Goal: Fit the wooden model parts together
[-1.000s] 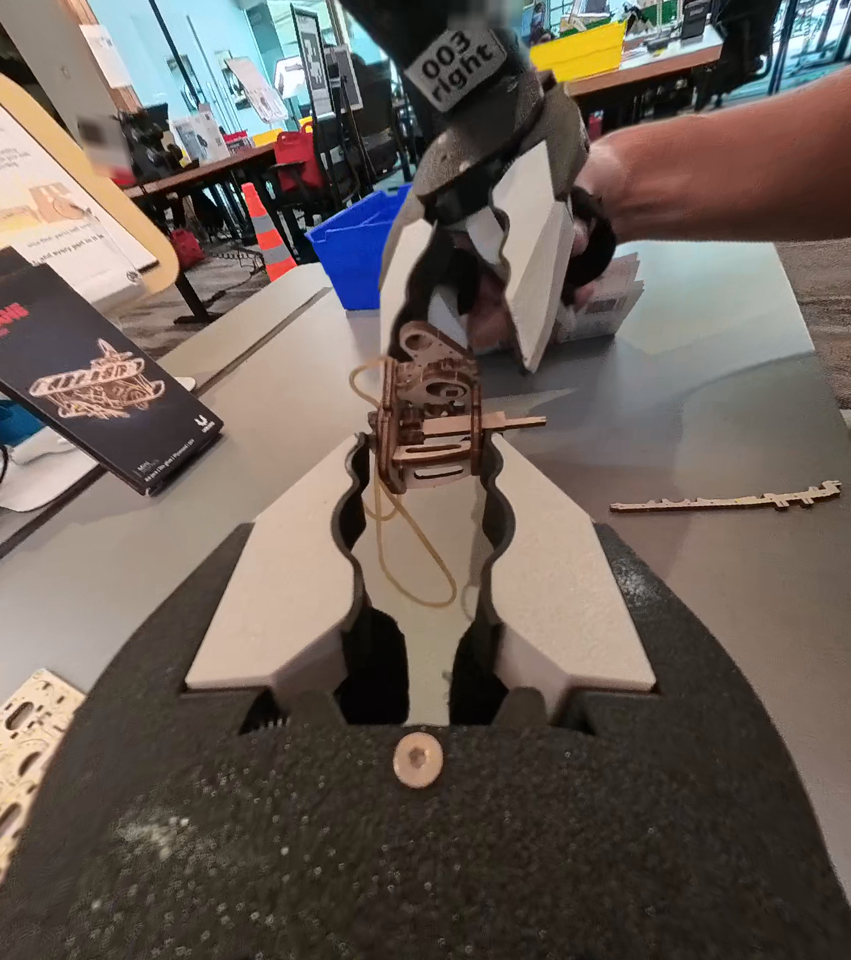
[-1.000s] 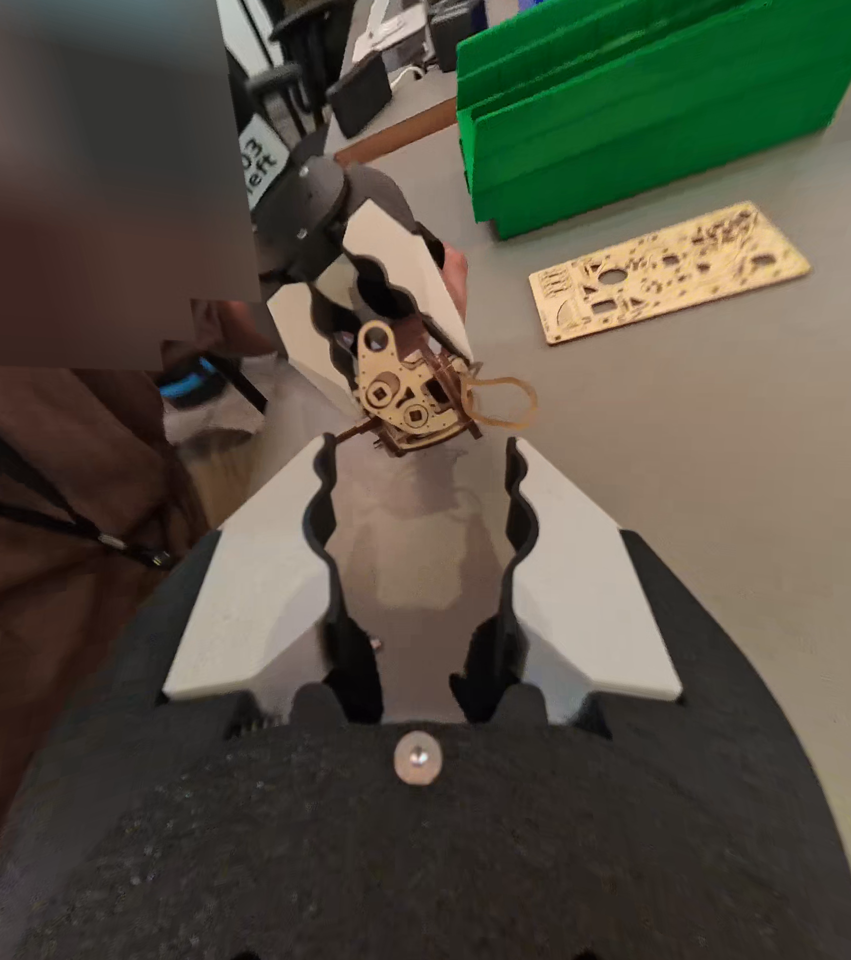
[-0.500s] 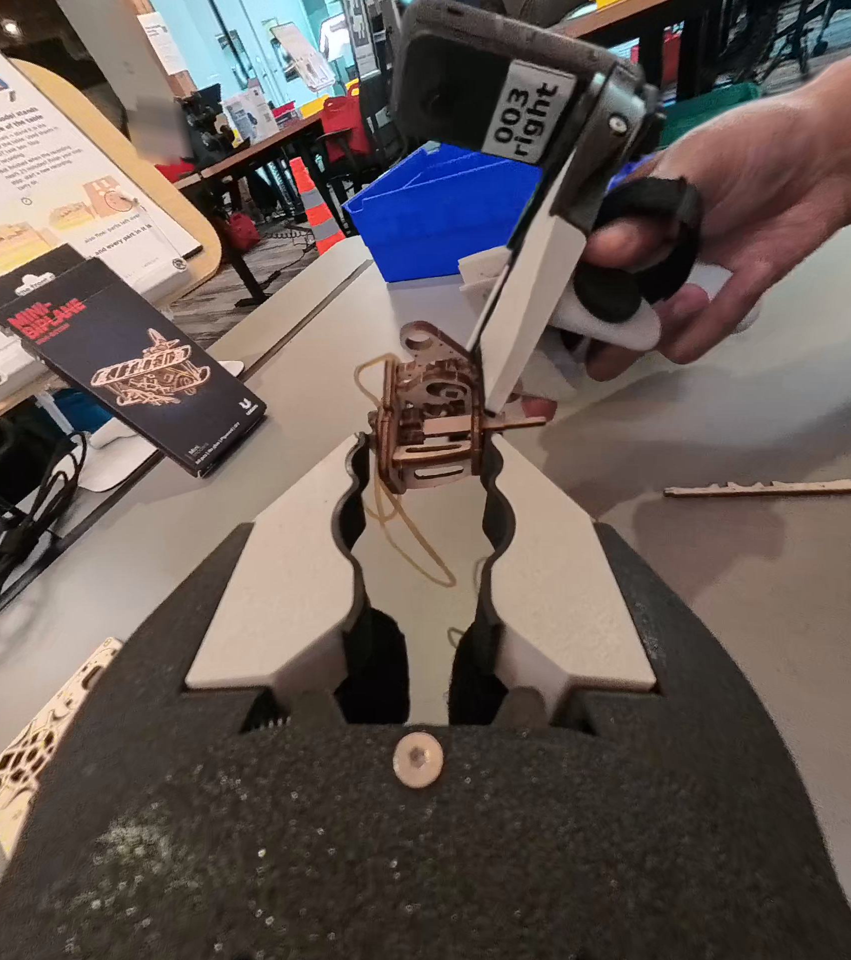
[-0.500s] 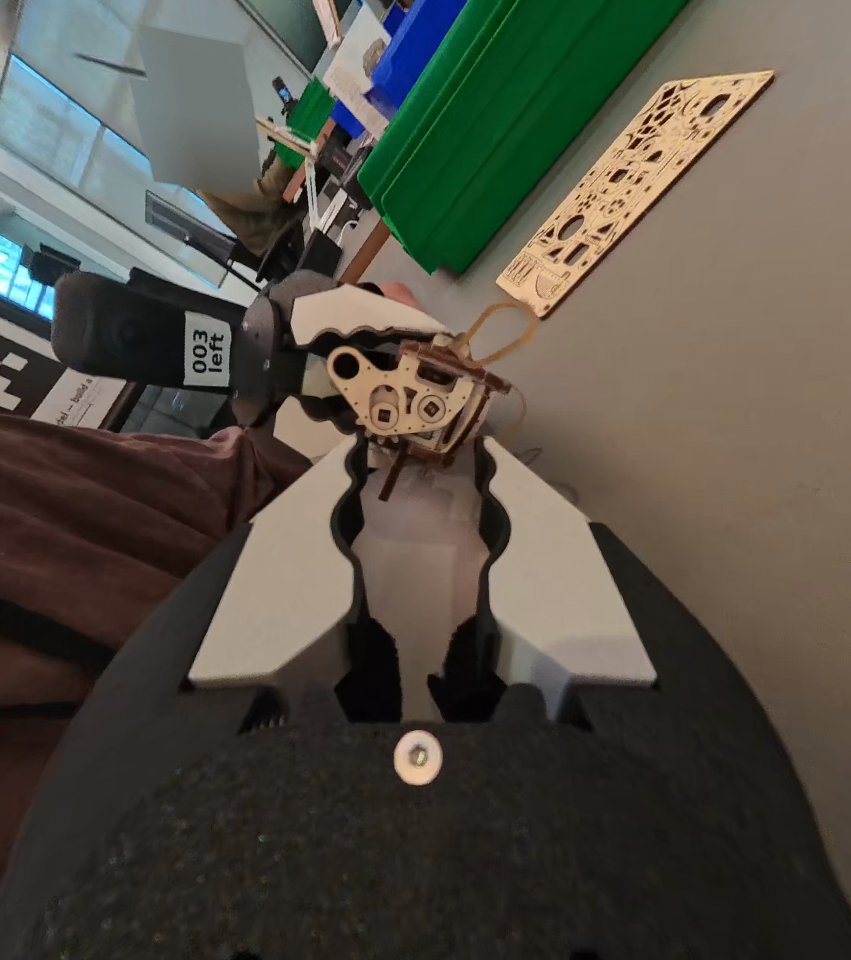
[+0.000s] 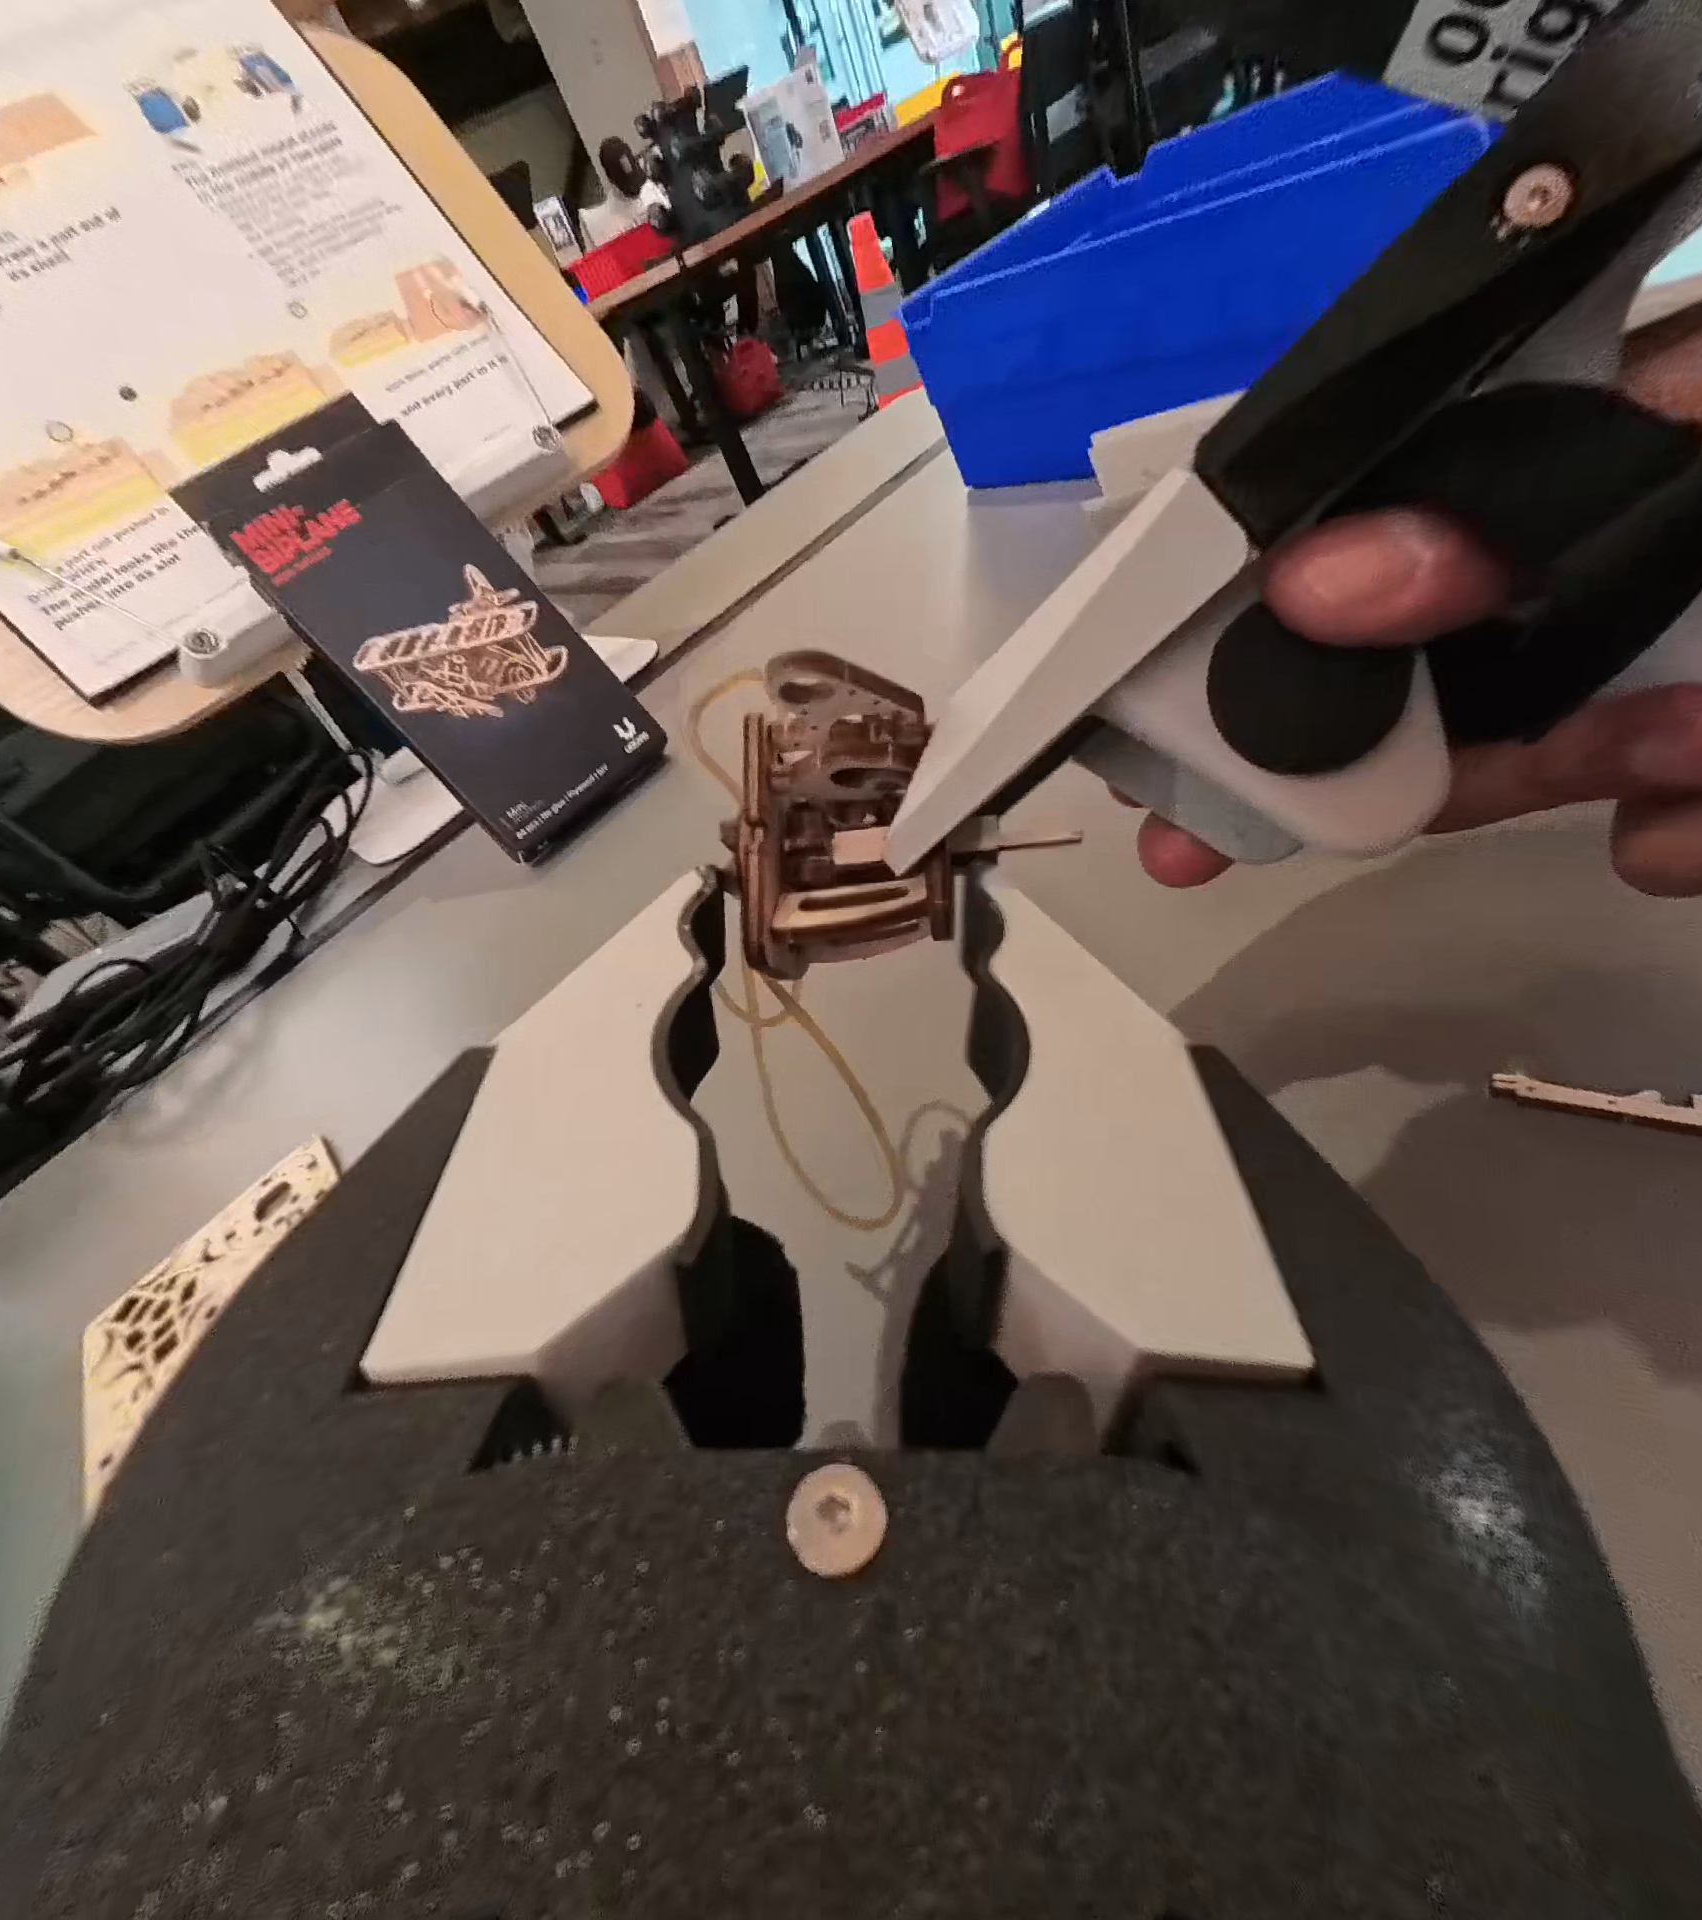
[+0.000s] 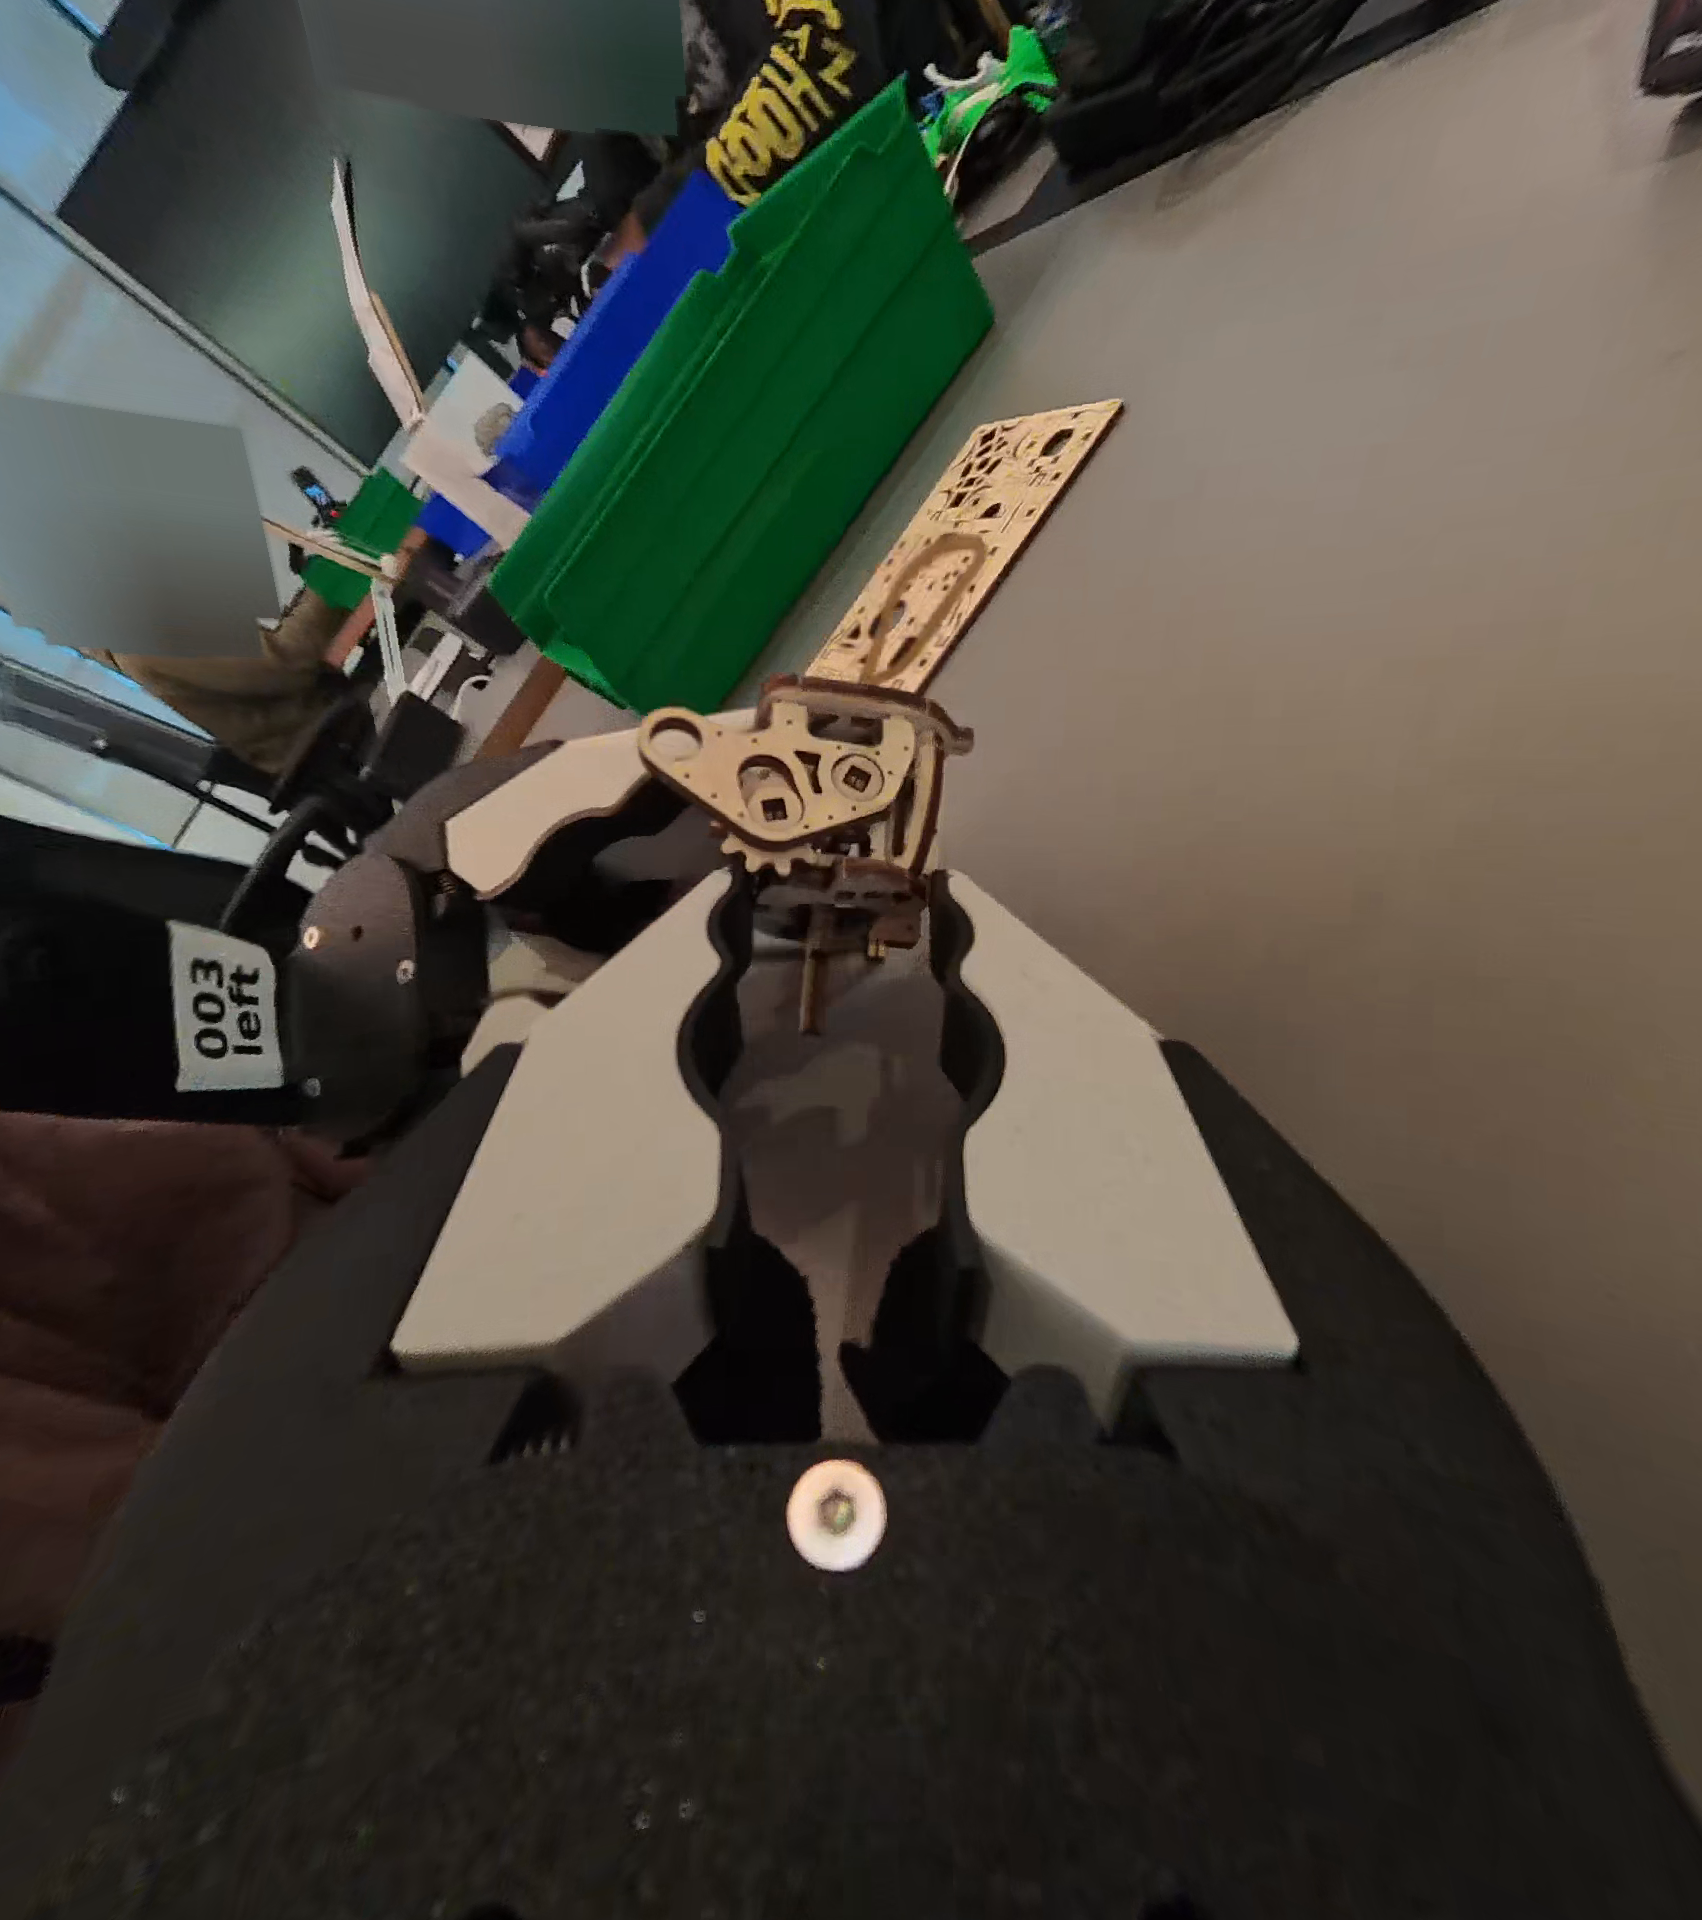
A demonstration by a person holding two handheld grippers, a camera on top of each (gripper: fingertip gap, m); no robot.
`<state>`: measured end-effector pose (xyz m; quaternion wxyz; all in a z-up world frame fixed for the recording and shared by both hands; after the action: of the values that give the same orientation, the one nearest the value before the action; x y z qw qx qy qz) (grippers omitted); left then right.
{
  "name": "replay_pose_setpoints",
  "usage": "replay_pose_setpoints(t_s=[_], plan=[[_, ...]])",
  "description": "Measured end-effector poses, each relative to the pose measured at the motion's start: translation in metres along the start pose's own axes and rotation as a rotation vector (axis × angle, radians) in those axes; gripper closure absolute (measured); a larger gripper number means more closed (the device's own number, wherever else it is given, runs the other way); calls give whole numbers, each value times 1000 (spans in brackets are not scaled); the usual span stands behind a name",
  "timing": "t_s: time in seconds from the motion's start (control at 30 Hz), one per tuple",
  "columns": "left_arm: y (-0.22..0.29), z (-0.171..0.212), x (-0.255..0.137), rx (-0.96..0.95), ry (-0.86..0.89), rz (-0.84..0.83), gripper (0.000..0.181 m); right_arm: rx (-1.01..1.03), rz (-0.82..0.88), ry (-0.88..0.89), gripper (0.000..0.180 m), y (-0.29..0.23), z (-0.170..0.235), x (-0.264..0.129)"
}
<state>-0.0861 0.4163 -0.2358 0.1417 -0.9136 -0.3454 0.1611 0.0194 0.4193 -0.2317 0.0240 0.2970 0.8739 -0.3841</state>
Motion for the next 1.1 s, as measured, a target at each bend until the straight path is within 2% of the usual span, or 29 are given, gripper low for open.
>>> replay_pose_setpoints(t_s=[0.03, 0.23, 0.7, 1.1], plan=[[2, 1, 2, -5, -11, 13, 129, 21, -4, 16, 146, 0, 0, -1], [8, 0, 6, 5, -40, 6, 109, 62, -27, 47, 147, -1, 3, 3], [0, -7, 2, -25, -18, 8, 113, 64, -53, 62, 146, -10, 5, 6], [3, -11, 1, 105, 18, -20, 112, -2, -90, 50, 146, -13, 0, -1]])
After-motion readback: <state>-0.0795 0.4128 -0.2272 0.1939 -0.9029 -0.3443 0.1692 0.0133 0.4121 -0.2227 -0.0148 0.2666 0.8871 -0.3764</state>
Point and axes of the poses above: each gripper's, where its closed fingertips meet, x out along the fingers, z out of its underside, y = z × x across the jaws, the point moved 7 cm from there along -x, back along the fingers
